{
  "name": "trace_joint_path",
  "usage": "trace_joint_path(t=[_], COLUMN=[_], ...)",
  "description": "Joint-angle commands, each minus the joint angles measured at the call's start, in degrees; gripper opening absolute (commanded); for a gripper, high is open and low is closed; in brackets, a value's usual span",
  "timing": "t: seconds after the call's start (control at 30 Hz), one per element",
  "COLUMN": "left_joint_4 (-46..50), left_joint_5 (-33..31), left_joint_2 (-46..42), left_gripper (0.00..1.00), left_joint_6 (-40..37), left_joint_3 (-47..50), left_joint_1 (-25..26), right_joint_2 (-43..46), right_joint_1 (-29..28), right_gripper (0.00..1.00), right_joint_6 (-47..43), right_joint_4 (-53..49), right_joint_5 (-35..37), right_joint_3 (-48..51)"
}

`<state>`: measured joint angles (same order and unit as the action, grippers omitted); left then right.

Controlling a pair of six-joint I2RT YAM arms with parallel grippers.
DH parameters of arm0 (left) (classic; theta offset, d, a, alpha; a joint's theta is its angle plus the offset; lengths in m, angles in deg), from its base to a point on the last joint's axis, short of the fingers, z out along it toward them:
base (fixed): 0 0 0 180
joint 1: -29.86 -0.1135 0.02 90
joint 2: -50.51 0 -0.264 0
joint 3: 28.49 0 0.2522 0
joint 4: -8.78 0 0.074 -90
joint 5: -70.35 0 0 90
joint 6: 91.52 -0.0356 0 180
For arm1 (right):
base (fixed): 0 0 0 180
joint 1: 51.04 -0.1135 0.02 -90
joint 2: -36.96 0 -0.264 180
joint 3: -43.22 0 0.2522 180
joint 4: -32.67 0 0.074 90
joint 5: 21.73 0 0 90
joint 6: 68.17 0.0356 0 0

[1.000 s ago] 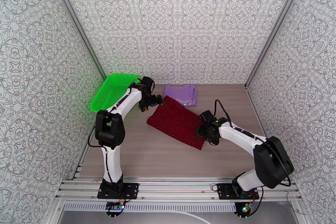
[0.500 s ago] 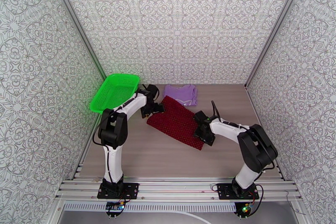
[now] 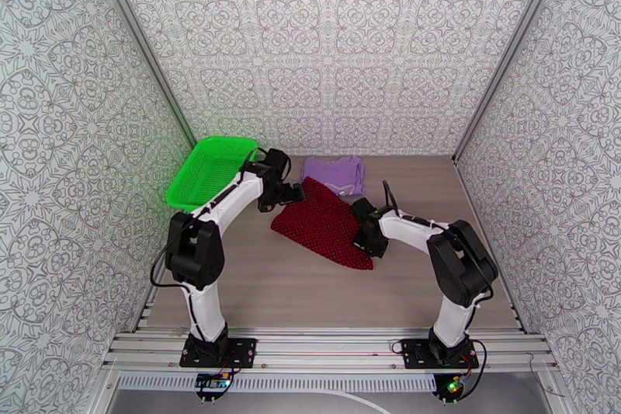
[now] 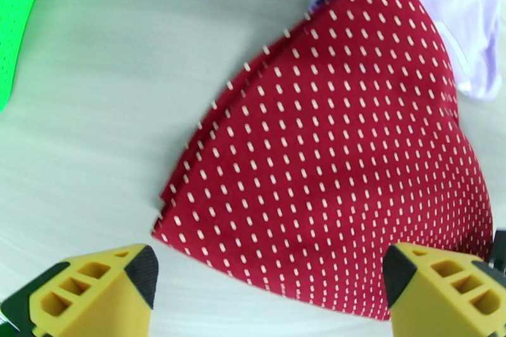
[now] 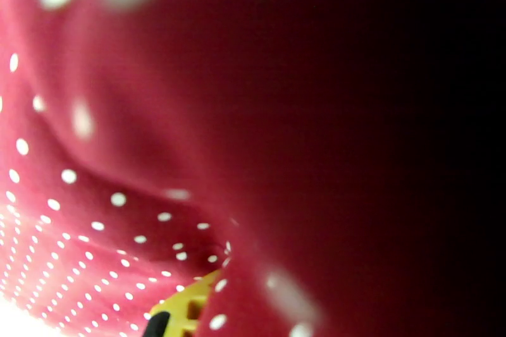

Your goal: Fold and stack the mixed laundry pile

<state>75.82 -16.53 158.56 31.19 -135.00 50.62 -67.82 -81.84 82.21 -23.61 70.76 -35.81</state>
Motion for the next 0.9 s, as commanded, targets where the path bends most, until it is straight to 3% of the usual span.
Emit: trace_joint_path(t=[0.0, 0.23, 0.33, 0.37, 0.5, 0.53, 0.87], left_joint_4=[-0.8, -6.4, -11.8, -13.9, -20.3, -20.9, -25.1], left_joint_5=[1.7, 8.3, 14.2, 16.7, 23.0, 23.7, 27.3], left_joint_2=[-4.3, -7.5, -5.9, -4.8, 1.6, 3.8, 21.0], left_gripper=[0.99, 0.80, 0.60, 0.44, 0.13, 0.01, 0.00], left_joint_6=[-1.3, 2.0, 5.0, 6.2, 10.5, 11.3, 18.3], left_joint_3=[3.2, 9.9, 10.2, 9.7, 5.0, 3.1, -9.4], left_joint_1=[2.4, 9.4, 12.1, 13.0, 16.7, 17.8, 23.5], right_joint_2=[-3.2, 5.9, 8.2, 8.9, 11.4, 11.8, 12.9], right_joint_1=[0.4, 4.3, 6.2, 6.8, 9.1, 9.4, 10.5], right_gripper=[0.00, 0.00, 0.00, 0.00, 0.00, 0.00, 0.00], right_joint_6=[-6.8, -22.3, -27.4, -28.8, -33.5, -34.4, -38.3], right_joint_4=[2.4, -14.2, -18.3, -19.3, -19.9, -19.6, -15.6], right_joint_5=[4.1, 12.7, 15.0, 15.7, 16.8, 16.9, 14.9], right_joint_3=[1.2, -4.2, -5.8, -6.2, -6.4, -6.3, -4.0])
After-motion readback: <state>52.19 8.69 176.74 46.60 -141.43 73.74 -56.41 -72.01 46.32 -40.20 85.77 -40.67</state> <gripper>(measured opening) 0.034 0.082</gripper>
